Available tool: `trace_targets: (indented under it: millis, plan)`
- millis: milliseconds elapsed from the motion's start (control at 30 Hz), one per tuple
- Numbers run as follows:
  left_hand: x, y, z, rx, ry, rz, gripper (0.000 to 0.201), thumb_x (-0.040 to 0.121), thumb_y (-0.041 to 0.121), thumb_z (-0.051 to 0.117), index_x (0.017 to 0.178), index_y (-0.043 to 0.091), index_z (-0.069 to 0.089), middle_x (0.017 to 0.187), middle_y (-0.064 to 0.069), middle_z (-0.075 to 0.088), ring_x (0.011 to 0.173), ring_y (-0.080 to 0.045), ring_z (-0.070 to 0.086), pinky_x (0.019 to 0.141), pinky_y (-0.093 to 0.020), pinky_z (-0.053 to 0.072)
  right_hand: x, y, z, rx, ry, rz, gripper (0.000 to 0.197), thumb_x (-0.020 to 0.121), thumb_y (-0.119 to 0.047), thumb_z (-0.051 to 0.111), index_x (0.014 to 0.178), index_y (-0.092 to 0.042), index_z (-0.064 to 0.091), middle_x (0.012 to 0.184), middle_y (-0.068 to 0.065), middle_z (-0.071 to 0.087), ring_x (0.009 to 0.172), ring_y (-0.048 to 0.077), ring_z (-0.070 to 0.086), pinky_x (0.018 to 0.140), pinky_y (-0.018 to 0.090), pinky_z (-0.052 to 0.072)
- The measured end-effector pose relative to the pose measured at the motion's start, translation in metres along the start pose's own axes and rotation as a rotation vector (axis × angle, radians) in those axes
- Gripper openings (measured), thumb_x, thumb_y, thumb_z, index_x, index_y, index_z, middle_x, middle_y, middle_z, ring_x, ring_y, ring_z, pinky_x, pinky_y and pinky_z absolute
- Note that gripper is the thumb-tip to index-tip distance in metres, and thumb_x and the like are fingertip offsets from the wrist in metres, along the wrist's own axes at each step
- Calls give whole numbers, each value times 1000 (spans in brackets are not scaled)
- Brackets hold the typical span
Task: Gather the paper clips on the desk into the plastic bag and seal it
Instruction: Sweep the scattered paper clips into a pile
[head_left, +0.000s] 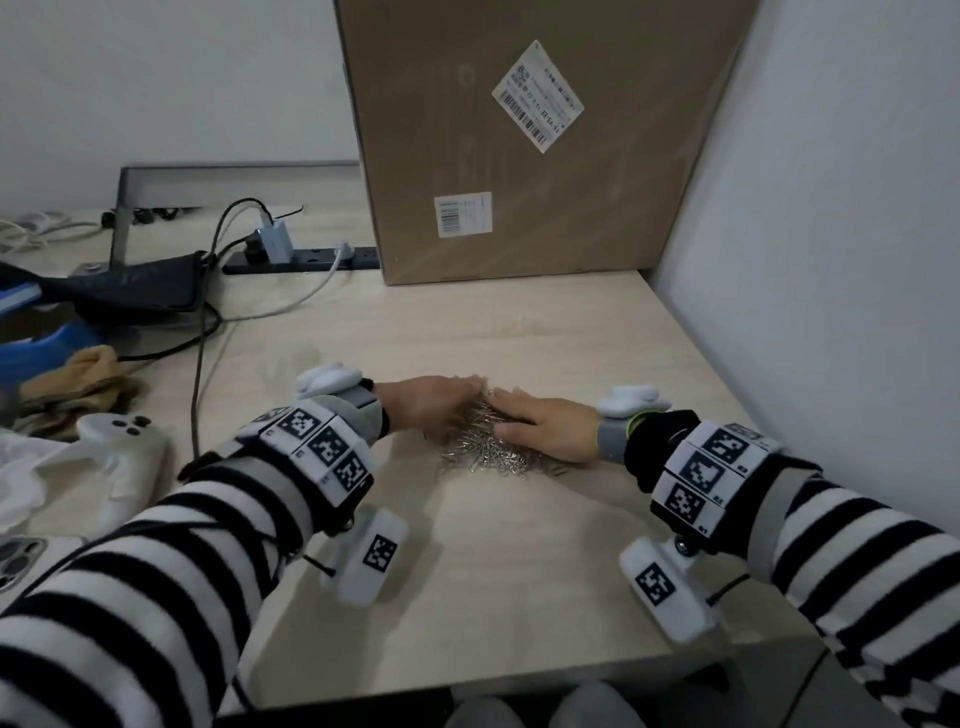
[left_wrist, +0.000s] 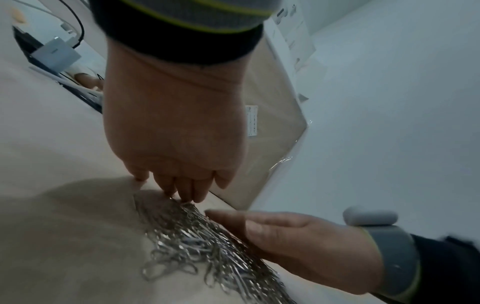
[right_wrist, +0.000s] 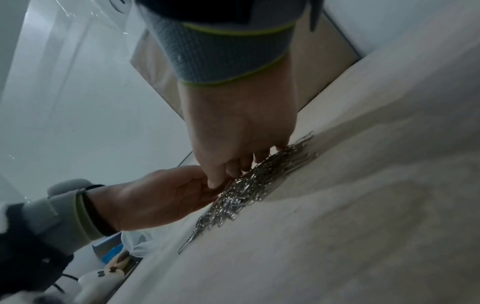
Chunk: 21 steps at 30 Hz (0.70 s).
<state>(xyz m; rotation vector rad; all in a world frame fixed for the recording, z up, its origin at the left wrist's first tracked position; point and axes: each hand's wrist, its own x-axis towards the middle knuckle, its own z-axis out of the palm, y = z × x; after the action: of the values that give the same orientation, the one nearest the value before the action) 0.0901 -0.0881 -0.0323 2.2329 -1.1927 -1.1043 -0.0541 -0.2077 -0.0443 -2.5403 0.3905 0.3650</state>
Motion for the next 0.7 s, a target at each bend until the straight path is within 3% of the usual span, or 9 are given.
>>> trace_targets:
  millis: [100, 233, 367, 433, 500, 567, 633, 667, 700]
  plan:
    - [-14, 2, 7, -7, 117, 35, 40, 102, 24, 35, 129, 1, 53, 133, -18, 55, 116, -28, 54, 101, -32, 40, -10, 1, -1, 138, 183, 25, 50, 100, -32, 42, 147, -23, 31, 158, -4, 19, 148, 11, 9, 119, 27, 8]
    - [-34, 0, 11, -106, 386, 42, 48, 102, 32, 30, 133, 2, 52, 143, -14, 48, 130, -26, 45, 108, -32, 32, -30, 11, -10, 190, 323, 216, 54, 99, -33, 43, 148, -17, 28, 160, 2, 14, 149, 17, 5, 119, 30, 10]
    - [-52, 1, 32, -265, 289, 28, 50, 103, 34, 27, 143, 5, 34, 151, -7, 32, 140, -23, 30, 115, -32, 20, -53, 7, 1, 108, 232, 402, 60, 101, -34, 34, 149, -3, 16, 159, 12, 12, 148, 29, 8, 116, 33, 14]
    - [-50, 3, 43, -335, 264, 52, 48, 102, 39, 28, 141, 10, 34, 147, 0, 32, 138, -17, 28, 114, -28, 18, -56, 0, 11, 140, 197, 388, 60, 102, -34, 32, 149, -2, 14, 160, 13, 9, 148, 28, 7, 117, 32, 13]
    - [-50, 11, 55, -428, 253, 71, 57, 101, 41, 31, 149, 11, 24, 155, 1, 23, 144, -14, 20, 119, -28, 13, -57, -9, 21, 195, 192, 345, 63, 101, -34, 34, 151, -5, 9, 161, 11, 2, 149, 24, 0, 118, 31, 9]
    - [-49, 18, 65, -498, 257, 110, 40, 102, 36, 32, 136, 17, 42, 140, 5, 43, 132, -13, 39, 110, -19, 29, -53, -19, 29, 264, 189, 310, 65, 101, -35, 36, 152, -8, 7, 161, 8, -1, 150, 21, -2, 119, 31, 7]
    - [-50, 23, 69, -584, 277, 146, 20, 103, 29, 33, 100, 25, 52, 103, 9, 54, 99, -8, 53, 82, -7, 42, -45, -28, 36, 346, 227, 274, 62, 99, -33, 39, 152, -12, 14, 161, 7, 9, 149, 21, 8, 121, 34, 12]
    - [-52, 24, 69, -588, 303, 161, 20, 103, 26, 33, 98, 26, 53, 101, 10, 54, 96, -7, 54, 78, -4, 43, -43, -31, 38, 408, 281, 263, 59, 98, -31, 42, 150, -14, 20, 159, 7, 18, 148, 22, 17, 120, 36, 17]
    - [-54, 23, 66, -550, 328, 165, 21, 102, 23, 35, 110, 24, 54, 113, 9, 55, 106, -8, 54, 87, -4, 40, -43, -32, 38, 469, 349, 257, 56, 97, -28, 44, 149, -14, 26, 157, 7, 25, 145, 23, 25, 118, 36, 23]
